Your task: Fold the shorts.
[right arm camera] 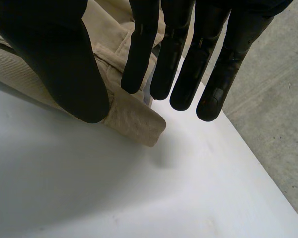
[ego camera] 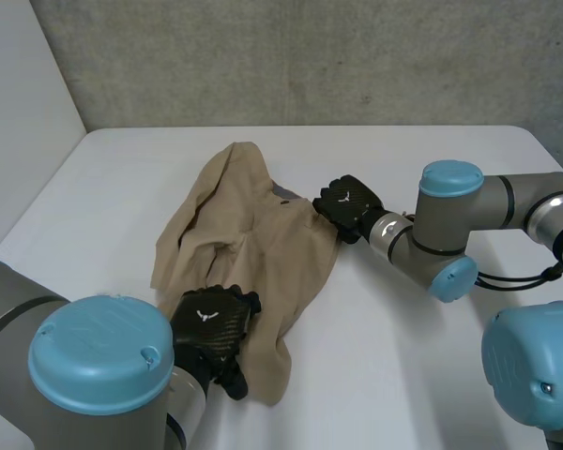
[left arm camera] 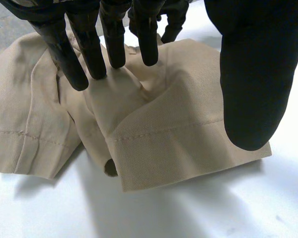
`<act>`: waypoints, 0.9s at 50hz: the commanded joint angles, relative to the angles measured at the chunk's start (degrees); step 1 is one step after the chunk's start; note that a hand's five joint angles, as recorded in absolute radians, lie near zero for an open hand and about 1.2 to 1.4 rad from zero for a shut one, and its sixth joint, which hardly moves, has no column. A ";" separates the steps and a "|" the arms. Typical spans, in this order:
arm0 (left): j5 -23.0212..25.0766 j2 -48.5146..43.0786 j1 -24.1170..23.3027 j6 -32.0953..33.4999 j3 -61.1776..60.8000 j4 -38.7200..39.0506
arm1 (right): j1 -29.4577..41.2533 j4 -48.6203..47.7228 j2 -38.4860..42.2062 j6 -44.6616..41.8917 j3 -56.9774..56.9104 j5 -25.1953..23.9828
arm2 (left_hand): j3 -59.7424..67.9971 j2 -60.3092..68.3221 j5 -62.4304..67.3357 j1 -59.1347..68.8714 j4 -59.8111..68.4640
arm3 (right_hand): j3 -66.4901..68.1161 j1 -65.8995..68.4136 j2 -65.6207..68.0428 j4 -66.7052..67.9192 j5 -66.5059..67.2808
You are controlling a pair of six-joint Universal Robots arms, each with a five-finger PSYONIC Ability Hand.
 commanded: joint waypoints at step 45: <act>-8.81 10.19 3.29 11.05 4.73 4.07 | -5.83 4.91 -46.49 6.78 40.99 8.57 | 59.47 59.72 60.14 58.70 60.05 | 24.49 33.06 24.82 24.19 26.80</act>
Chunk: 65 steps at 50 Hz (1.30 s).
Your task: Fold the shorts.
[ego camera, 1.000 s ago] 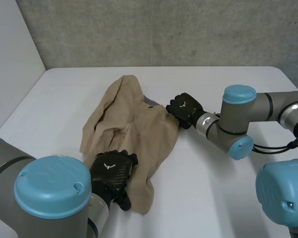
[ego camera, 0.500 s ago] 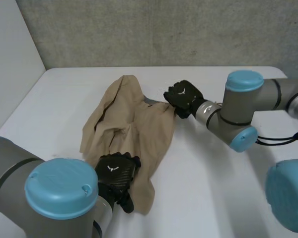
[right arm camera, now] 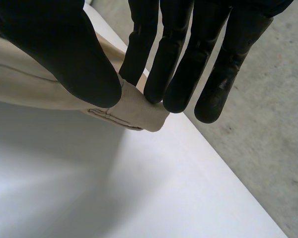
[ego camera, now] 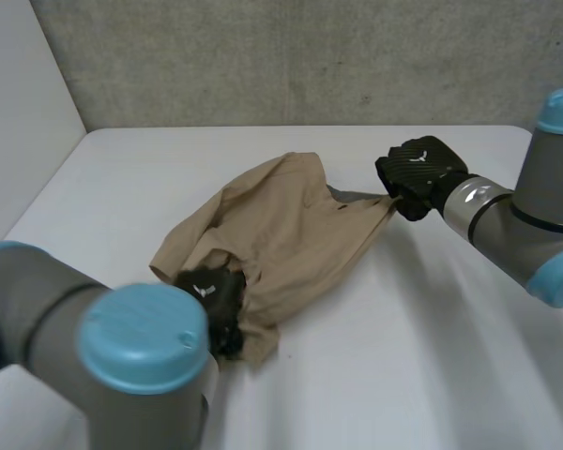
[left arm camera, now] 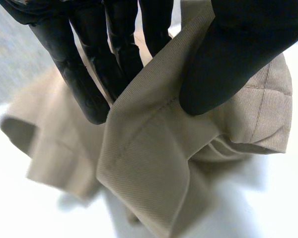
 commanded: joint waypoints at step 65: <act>20.40 10.56 18.19 33.24 14.89 15.48 | 5.07 8.41 -13.50 9.20 -4.45 11.54 | 12.18 11.94 15.22 15.17 11.81 | -39.29 -23.93 -39.31 -40.10 -37.75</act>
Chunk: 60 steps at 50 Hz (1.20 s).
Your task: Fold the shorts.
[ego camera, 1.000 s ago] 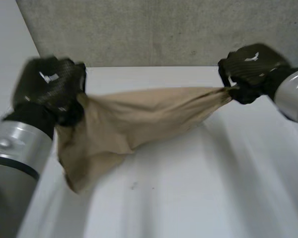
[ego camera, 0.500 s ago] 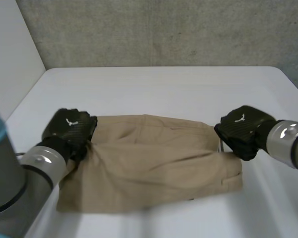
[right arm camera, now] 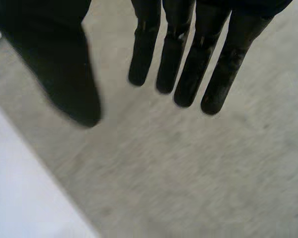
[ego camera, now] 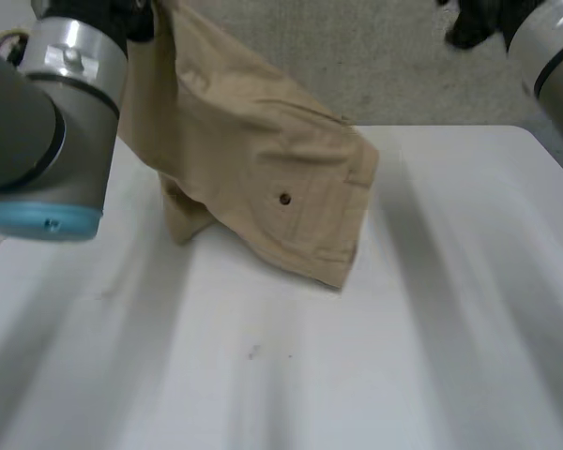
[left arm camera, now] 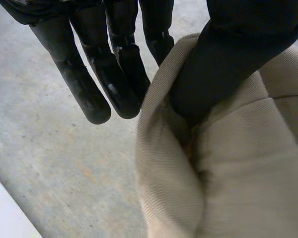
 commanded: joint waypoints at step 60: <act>-0.29 20.13 1.08 -2.58 -31.21 -1.73 | 2.78 -12.54 9.06 13.93 9.84 -5.63 | 11.70 11.32 14.39 15.17 11.54 | 35.11 41.71 35.16 35.01 33.99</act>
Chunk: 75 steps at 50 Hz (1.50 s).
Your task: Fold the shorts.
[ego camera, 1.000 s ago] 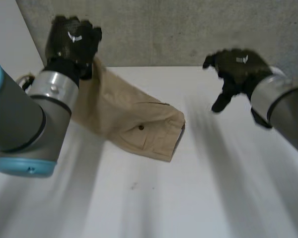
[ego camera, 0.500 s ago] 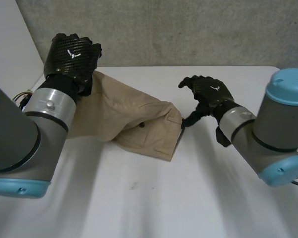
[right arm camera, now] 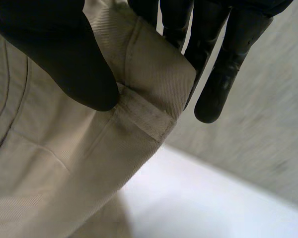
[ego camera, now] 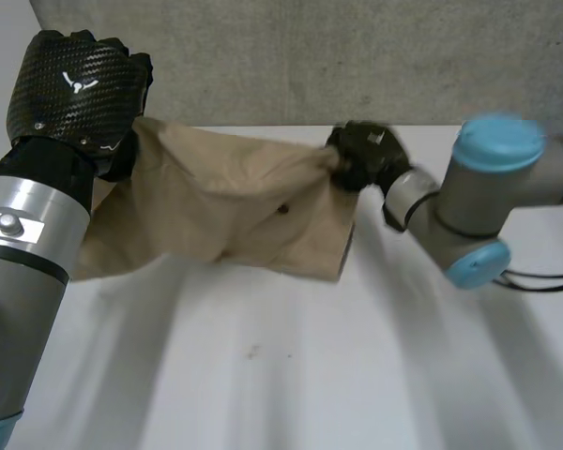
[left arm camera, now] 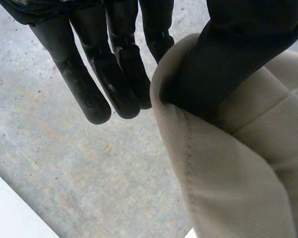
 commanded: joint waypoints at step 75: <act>2.41 -14.39 2.53 0.20 2.03 -25.60 | -7.02 35.15 -25.00 -45.16 29.04 0.42 | 11.70 11.25 14.39 15.17 11.34 | 12.76 25.01 12.82 11.84 16.23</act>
